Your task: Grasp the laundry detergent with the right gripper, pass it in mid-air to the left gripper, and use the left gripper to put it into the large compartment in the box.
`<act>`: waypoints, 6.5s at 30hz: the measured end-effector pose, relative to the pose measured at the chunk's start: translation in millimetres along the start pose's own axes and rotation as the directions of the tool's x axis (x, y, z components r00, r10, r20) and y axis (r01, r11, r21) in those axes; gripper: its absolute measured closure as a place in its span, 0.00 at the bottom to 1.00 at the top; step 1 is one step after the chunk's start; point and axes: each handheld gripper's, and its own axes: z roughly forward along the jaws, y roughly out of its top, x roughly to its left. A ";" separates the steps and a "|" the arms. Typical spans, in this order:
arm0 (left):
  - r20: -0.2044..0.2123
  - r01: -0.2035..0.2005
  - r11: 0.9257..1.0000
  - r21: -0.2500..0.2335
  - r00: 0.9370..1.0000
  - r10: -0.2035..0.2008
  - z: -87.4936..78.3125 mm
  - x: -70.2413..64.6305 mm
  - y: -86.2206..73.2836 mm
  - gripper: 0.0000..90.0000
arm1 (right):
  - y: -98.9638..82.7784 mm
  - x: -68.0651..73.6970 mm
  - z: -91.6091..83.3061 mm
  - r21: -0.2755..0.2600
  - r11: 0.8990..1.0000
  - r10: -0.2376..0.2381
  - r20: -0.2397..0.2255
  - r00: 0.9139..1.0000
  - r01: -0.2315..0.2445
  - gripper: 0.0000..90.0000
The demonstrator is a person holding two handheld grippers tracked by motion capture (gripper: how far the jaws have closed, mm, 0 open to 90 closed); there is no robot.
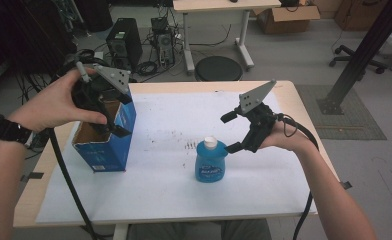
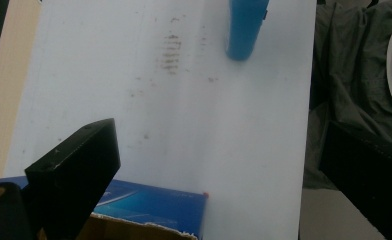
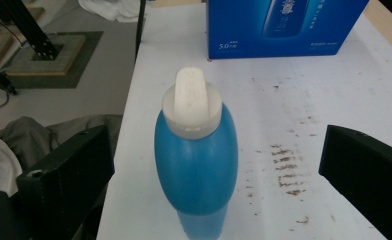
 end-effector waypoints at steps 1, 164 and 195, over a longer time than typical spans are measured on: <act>0.000 0.002 1.000 0.001 1.000 -0.002 0.9 0.0 -0.1 0.05 | -4.0 0.0 1.1 -0.009 1.000 0.005 -0.008 1.000 -0.005 0.01; 0.029 -0.080 0.995 0.058 0.996 0.079 5.6 -22.6 64.1 0.04 | 88.0 6.6 103.3 -0.055 0.996 -0.076 -0.060 0.995 0.073 0.47; 0.040 -0.081 0.988 0.131 0.996 0.076 42.3 -22.1 80.2 0.15 | 89.2 11.9 103.0 -0.055 0.995 -0.085 -0.044 0.995 0.083 0.47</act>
